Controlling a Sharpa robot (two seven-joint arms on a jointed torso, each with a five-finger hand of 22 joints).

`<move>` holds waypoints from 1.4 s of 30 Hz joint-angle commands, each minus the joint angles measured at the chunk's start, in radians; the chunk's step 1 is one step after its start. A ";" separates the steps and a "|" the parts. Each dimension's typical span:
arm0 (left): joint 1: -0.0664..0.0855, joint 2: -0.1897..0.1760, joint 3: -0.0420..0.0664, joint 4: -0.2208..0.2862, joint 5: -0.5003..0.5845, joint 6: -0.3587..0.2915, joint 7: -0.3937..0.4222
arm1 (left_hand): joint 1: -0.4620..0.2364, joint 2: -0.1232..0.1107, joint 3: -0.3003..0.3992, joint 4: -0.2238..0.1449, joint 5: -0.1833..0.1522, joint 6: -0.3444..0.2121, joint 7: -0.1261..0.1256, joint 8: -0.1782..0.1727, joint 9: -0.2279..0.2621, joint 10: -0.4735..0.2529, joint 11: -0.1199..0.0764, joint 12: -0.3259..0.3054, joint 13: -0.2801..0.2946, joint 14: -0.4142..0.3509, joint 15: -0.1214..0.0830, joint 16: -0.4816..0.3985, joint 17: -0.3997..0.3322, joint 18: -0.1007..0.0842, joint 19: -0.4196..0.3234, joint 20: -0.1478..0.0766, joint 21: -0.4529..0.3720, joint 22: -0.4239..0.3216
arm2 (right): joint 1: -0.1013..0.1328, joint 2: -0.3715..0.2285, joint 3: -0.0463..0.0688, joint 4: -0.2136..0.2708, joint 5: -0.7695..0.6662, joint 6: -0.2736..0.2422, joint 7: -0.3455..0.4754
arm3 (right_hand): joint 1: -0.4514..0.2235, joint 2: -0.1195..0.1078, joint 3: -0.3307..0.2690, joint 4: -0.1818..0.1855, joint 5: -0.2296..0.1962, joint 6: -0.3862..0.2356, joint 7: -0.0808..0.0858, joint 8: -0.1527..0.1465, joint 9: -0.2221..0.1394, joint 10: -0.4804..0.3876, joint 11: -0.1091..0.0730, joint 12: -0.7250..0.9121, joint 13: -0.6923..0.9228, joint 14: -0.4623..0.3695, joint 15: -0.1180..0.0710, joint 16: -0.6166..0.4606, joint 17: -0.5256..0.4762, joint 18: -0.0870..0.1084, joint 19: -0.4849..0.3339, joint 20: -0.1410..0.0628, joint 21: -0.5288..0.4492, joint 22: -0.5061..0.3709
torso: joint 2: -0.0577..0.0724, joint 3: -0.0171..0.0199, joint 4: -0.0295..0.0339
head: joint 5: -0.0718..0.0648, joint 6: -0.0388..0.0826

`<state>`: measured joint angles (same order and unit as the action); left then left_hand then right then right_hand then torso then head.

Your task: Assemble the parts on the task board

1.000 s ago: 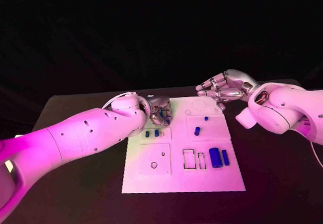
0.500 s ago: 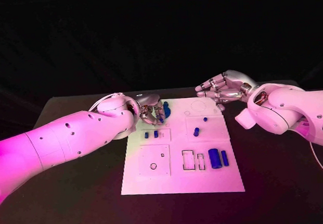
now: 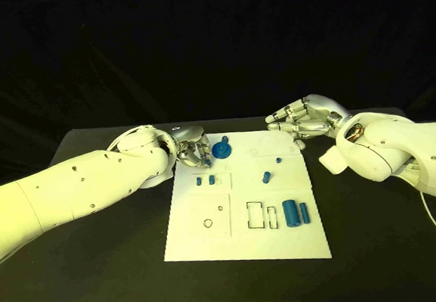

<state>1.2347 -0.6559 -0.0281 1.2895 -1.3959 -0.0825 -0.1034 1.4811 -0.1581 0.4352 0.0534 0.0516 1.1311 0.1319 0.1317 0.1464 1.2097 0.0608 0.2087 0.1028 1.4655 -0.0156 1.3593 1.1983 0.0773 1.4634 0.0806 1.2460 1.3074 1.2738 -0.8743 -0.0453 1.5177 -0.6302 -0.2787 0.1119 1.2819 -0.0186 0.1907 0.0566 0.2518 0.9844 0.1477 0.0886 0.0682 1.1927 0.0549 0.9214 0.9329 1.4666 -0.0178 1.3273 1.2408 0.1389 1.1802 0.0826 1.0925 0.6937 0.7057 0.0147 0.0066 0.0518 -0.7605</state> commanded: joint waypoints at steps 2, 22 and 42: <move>0.001 -0.006 0.001 0.006 0.016 0.004 -0.005 | -0.013 -0.002 0.008 0.001 0.002 0.009 0.000 -0.004 -0.001 0.006 -0.001 -0.006 0.000 0.035 -0.006 -0.006 -0.003 -0.012 0.029 -0.002 0.000 0.124 | -0.001 0.000 0.000 0.001 -0.003 0.012 0.008 | 0.001 -0.001 0.000 0.006 0.006 -0.005 0.002 -0.003 0.000 -0.007 0.003 -0.002 -0.001 0.031 -0.001 -0.005 0.000 0.020 -0.007 0.003 -0.006 -0.002 | -0.001 0.0006 0.0004 | -0.001 -0.004; 0.000 0.005 0.001 -0.006 0.015 0.039 -0.017 | -0.015 -0.002 0.009 -0.001 0.002 0.010 0.000 -0.005 -0.002 0.007 -0.002 -0.008 0.000 0.035 -0.007 -0.006 -0.004 -0.012 0.030 -0.002 0.003 0.125 | -0.002 0.001 0.000 0.000 -0.003 0.013 0.009 | 0.001 0.000 0.000 0.008 0.007 -0.005 0.002 -0.003 0.000 -0.006 0.003 -0.002 0.000 0.031 -0.001 -0.005 0.001 0.020 -0.007 0.003 -0.006 -0.001 | -0.001 0.0016 0.0003 | 0.006 -0.004; -0.003 0.017 0.001 -0.024 0.006 0.056 -0.025 | -0.016 -0.004 0.011 -0.003 0.002 0.010 -0.001 -0.007 -0.003 0.008 -0.002 -0.009 0.000 0.035 -0.007 -0.005 -0.003 -0.012 0.030 -0.002 0.003 0.126 | -0.004 0.003 0.000 0.000 -0.004 0.014 0.010 | 0.001 0.000 0.000 0.008 0.007 -0.005 0.002 -0.003 0.000 -0.006 0.003 -0.002 0.000 0.031 -0.001 -0.005 0.001 0.020 -0.007 0.003 -0.006 -0.001 | -0.001 0.0009 -0.0002 | 0.011 -0.009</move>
<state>1.2315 -0.6417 -0.0277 1.2652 -1.3864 -0.0455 -0.1248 1.4772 -0.1620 0.4388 0.0497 0.0516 1.1345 0.1284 0.1309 0.1452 1.2122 0.0582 0.2045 0.1027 1.4655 -0.0156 1.3593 1.1962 0.0773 1.4633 0.0806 1.2459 1.3073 1.2702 -0.8726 -0.0453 1.5168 -0.6302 -0.2785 0.1124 1.2819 -0.0186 0.1907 0.0565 0.2518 0.9843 0.1476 0.0886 0.0682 1.1929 0.0551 0.9214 0.9329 1.4666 -0.0178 1.3273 1.2408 0.1390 1.1802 0.0826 1.0925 0.6930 0.7054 0.0159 0.0056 0.0630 -0.7689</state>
